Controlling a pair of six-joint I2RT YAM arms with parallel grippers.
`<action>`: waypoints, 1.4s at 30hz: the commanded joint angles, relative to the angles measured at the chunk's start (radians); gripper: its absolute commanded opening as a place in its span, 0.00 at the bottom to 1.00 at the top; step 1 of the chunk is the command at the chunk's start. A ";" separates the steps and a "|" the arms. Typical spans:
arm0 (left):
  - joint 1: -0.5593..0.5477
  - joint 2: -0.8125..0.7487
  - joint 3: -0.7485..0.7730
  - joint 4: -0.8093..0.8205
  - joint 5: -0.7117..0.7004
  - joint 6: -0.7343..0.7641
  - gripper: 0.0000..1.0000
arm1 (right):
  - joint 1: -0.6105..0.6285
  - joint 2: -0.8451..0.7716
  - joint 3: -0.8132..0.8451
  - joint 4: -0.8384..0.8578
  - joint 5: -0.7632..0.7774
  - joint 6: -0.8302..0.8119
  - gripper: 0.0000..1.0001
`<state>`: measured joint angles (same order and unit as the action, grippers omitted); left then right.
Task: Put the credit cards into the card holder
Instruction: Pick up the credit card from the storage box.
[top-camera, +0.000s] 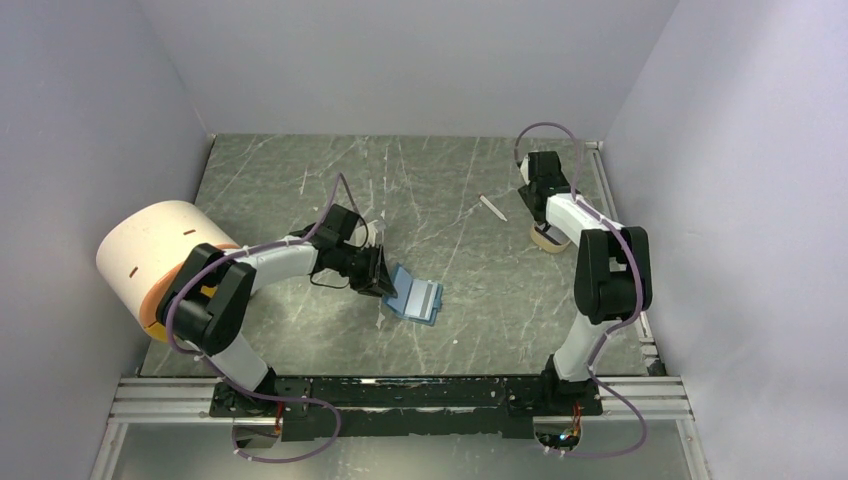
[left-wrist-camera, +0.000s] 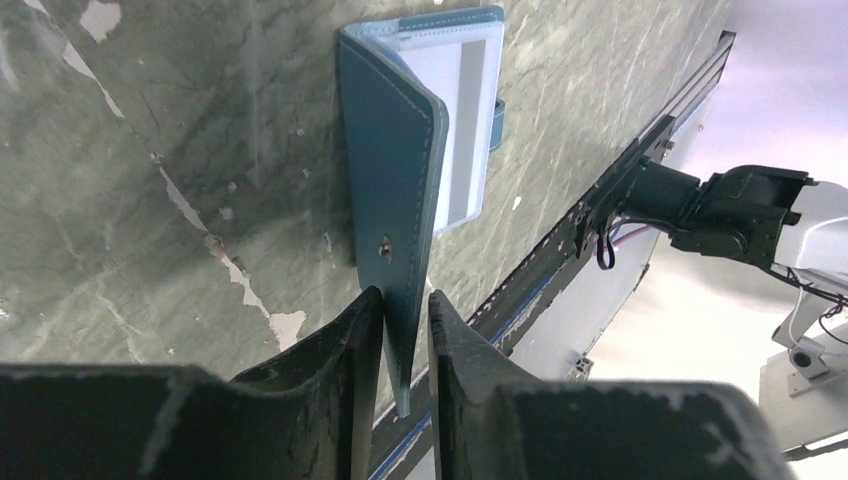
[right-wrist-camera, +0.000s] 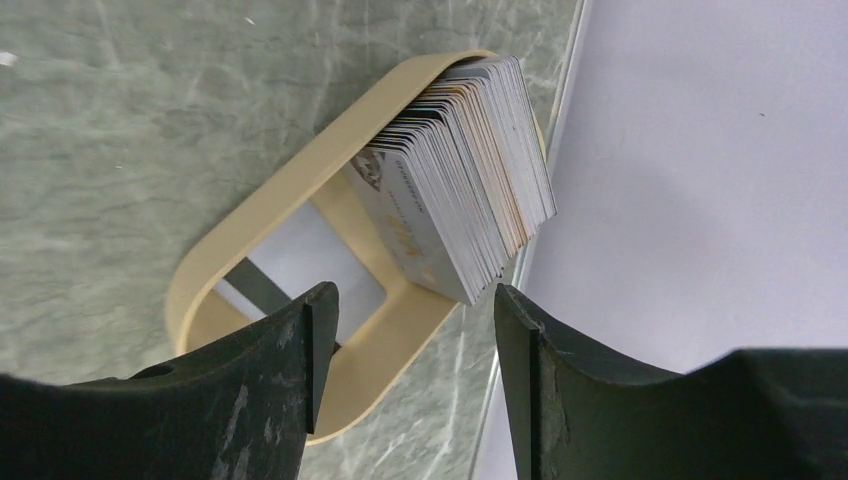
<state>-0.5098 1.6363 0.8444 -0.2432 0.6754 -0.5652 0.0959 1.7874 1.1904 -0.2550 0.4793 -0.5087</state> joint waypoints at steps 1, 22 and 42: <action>0.009 -0.010 -0.027 0.030 0.044 -0.002 0.29 | -0.023 0.037 0.013 0.043 0.012 -0.119 0.62; 0.013 -0.007 -0.068 0.077 0.050 -0.038 0.28 | -0.069 0.165 0.020 0.259 0.199 -0.352 0.55; 0.013 -0.007 -0.079 0.091 0.048 -0.046 0.28 | -0.078 0.158 0.052 0.159 0.071 -0.272 0.37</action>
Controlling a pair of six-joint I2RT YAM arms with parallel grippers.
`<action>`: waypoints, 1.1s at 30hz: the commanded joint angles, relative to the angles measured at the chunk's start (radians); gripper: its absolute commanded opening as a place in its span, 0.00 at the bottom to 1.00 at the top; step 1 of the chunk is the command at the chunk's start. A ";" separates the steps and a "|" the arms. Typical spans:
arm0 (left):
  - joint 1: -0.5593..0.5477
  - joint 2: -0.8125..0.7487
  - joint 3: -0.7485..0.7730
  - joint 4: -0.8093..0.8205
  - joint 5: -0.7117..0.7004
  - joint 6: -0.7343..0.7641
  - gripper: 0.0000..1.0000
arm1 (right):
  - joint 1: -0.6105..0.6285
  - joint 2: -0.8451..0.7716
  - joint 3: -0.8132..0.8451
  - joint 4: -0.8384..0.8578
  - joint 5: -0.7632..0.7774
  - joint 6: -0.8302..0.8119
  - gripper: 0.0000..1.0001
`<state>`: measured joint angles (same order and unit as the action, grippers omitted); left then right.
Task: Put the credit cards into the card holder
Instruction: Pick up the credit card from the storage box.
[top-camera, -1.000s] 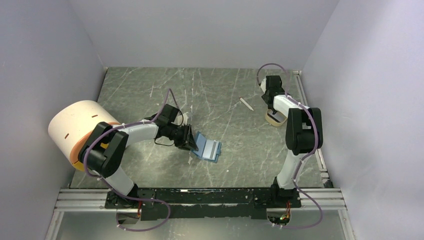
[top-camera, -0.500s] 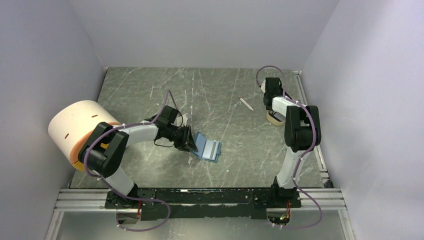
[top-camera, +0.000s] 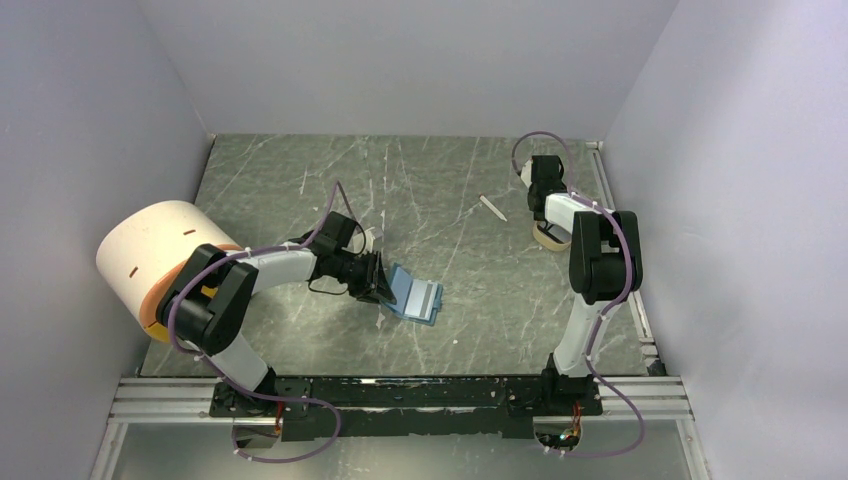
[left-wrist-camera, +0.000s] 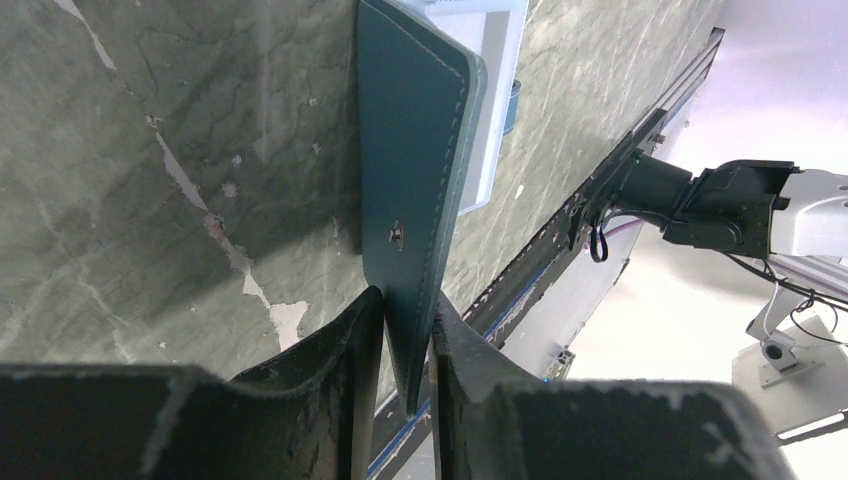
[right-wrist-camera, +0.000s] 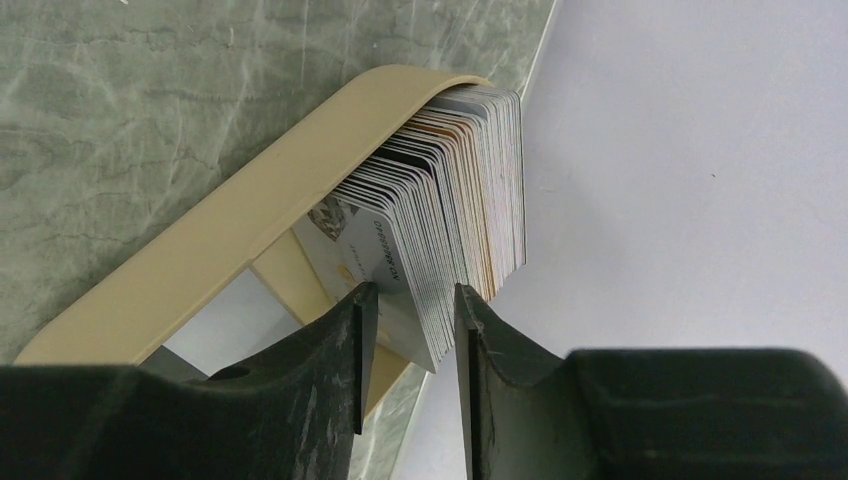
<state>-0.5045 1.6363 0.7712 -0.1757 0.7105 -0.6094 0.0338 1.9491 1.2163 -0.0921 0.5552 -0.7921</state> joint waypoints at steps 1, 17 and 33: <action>0.007 -0.006 -0.004 0.023 0.014 -0.001 0.28 | -0.018 -0.004 0.030 -0.006 -0.010 0.013 0.37; 0.008 0.031 0.010 0.074 0.052 -0.018 0.28 | -0.028 -0.025 0.050 -0.039 -0.022 0.026 0.33; 0.008 0.021 0.008 0.072 0.052 -0.018 0.28 | -0.028 -0.035 0.031 -0.065 -0.089 0.035 0.48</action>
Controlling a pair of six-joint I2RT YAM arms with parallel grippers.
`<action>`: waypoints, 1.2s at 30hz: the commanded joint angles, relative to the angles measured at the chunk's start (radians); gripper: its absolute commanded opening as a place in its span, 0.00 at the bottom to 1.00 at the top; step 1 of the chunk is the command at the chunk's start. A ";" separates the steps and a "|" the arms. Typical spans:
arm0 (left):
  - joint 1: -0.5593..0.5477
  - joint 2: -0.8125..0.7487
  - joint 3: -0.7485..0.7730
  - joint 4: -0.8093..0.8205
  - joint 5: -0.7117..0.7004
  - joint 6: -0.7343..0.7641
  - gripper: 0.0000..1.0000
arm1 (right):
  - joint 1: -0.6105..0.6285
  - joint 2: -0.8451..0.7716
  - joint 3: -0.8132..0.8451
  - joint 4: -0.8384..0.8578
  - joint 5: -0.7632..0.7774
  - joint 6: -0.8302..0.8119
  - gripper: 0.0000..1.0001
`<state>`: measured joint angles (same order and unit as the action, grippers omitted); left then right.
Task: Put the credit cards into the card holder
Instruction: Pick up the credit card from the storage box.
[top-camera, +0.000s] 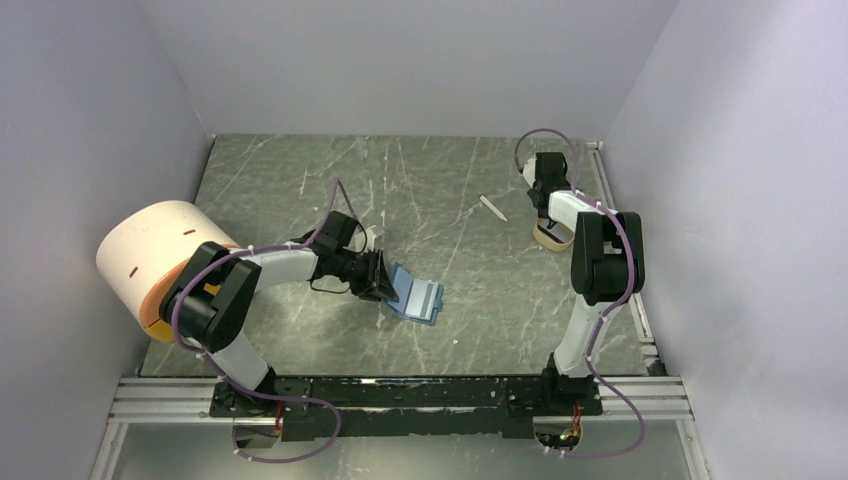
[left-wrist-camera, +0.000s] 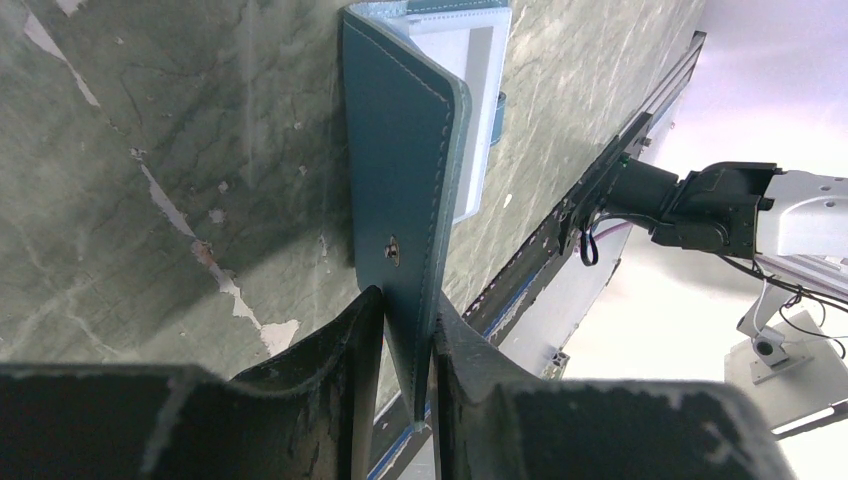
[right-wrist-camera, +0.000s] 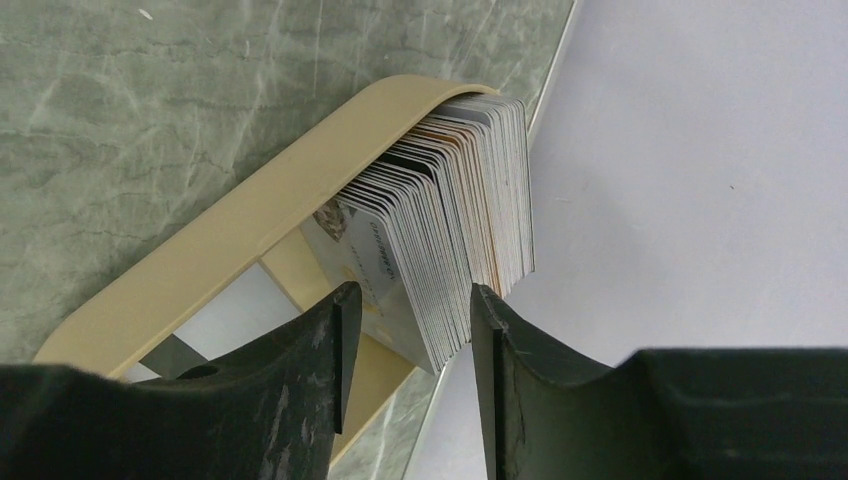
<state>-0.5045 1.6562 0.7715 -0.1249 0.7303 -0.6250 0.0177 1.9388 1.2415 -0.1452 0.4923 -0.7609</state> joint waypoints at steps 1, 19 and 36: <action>0.009 0.002 0.009 0.021 0.032 0.000 0.28 | -0.012 -0.022 0.008 -0.018 -0.028 0.002 0.49; 0.008 -0.004 -0.006 0.012 0.048 0.025 0.28 | -0.015 0.007 0.021 -0.031 0.045 -0.012 0.51; 0.008 0.007 -0.007 0.021 0.059 0.030 0.28 | -0.015 -0.072 0.070 -0.097 -0.010 0.036 0.36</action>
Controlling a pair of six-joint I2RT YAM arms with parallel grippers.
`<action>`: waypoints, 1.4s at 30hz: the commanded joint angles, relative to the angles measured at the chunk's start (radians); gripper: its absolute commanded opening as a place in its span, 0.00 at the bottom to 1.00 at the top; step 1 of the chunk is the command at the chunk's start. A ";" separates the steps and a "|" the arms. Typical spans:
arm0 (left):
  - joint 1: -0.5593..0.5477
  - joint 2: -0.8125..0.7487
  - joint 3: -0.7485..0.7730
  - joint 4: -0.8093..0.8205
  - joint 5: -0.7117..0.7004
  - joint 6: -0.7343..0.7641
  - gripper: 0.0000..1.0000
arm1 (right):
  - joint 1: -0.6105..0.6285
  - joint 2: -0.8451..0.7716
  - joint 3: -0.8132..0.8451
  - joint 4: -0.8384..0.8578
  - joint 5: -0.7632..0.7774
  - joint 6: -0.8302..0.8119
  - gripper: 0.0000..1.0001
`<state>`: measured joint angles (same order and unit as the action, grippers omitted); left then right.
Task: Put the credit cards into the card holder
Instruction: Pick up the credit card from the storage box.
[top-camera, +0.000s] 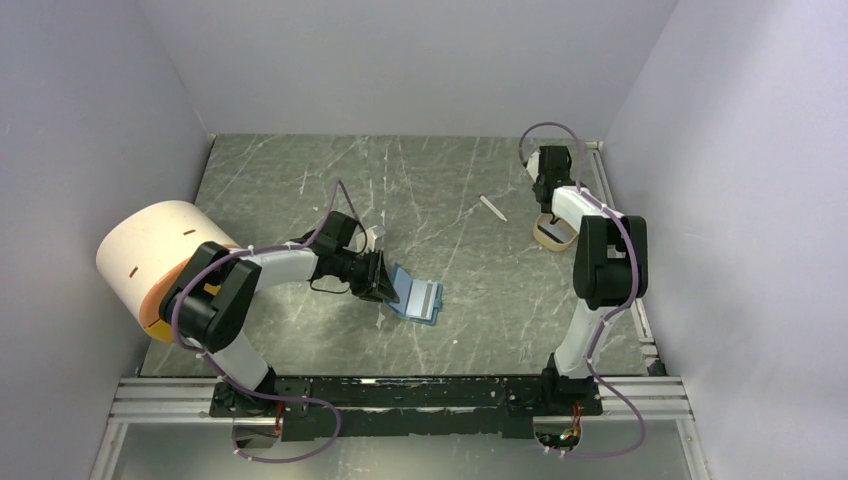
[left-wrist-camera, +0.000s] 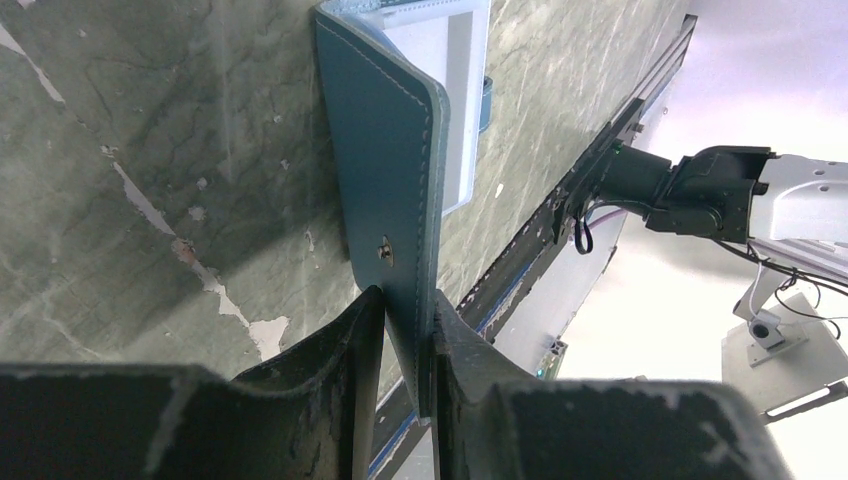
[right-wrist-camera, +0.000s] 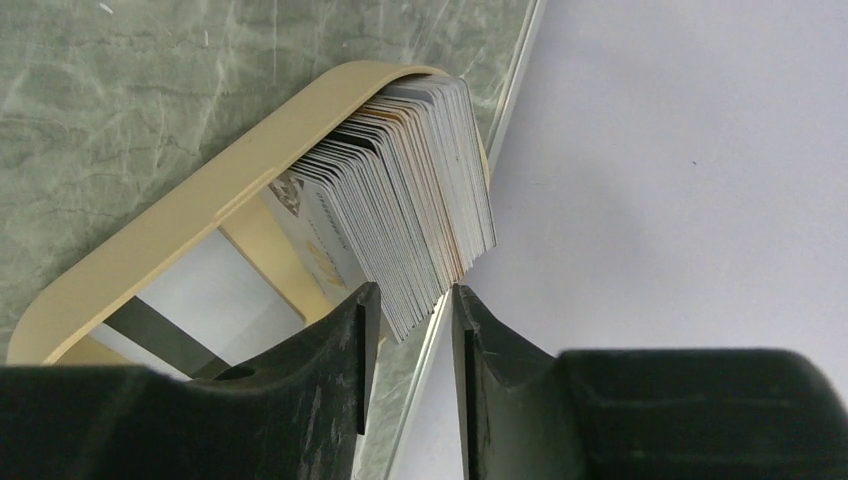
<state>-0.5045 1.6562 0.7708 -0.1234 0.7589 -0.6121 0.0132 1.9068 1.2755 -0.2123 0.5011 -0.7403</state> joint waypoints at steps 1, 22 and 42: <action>0.007 0.007 -0.007 0.019 0.032 0.017 0.28 | -0.010 -0.039 0.042 -0.047 -0.027 0.017 0.38; 0.007 0.004 0.009 -0.025 0.027 0.036 0.28 | -0.013 0.105 0.028 -0.009 0.003 -0.039 0.56; 0.009 0.003 0.001 0.001 0.036 0.022 0.27 | -0.012 0.043 0.000 0.073 0.077 -0.025 0.37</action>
<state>-0.5045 1.6573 0.7712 -0.1318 0.7654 -0.5945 0.0124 1.9957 1.2819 -0.1658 0.5625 -0.7780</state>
